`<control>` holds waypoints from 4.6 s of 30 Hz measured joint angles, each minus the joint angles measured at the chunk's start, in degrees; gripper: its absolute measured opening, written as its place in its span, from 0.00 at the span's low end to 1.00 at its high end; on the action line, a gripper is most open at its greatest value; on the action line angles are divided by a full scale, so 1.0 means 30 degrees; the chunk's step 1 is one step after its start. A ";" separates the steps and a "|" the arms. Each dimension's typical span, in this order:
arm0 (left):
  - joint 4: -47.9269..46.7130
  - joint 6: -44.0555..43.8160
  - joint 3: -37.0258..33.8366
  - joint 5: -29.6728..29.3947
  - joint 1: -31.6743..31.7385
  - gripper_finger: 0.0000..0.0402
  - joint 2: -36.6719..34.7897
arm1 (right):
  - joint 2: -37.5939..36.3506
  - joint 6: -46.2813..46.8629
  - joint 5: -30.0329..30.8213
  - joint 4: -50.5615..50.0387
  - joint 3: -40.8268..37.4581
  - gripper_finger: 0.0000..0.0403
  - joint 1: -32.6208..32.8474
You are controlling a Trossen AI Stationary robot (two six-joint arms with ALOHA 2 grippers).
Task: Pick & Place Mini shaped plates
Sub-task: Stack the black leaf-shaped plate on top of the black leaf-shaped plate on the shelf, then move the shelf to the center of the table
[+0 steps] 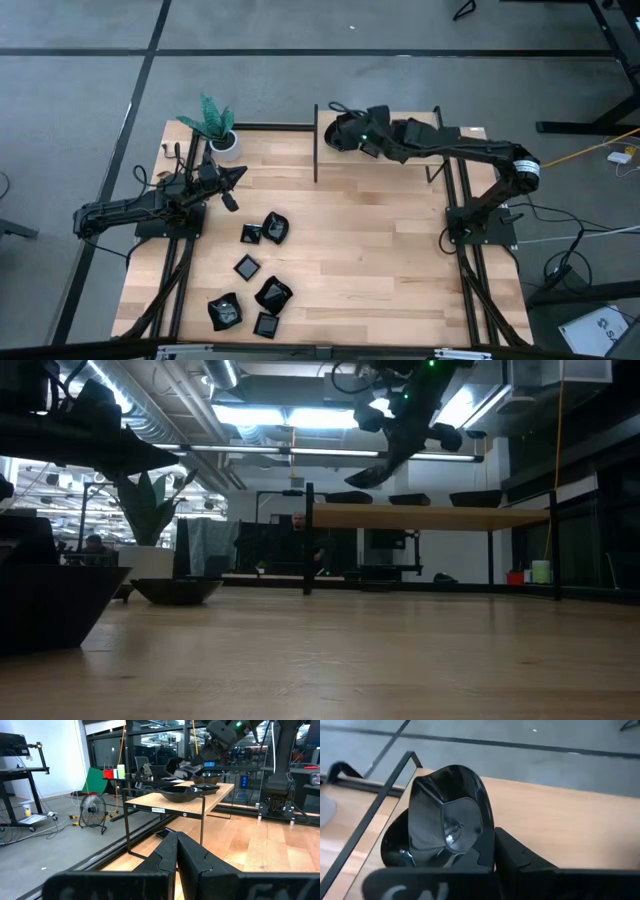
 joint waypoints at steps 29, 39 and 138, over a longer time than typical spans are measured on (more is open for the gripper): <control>0.0001 0.0000 -0.0004 0.0000 0.0000 0.01 0.0000 | -0.0007 -0.2716 -0.1441 0.3738 -0.1894 0.27 0.0242; 0.0000 0.0000 -0.0003 0.0000 0.0007 0.01 0.0000 | -0.0007 -0.4021 -0.3920 0.3909 -0.1894 0.49 0.0239; 0.0000 0.0000 -0.0002 0.0000 0.0000 0.01 0.0000 | 0.8867 -1.1892 0.6505 2.0274 -0.6761 0.01 0.6930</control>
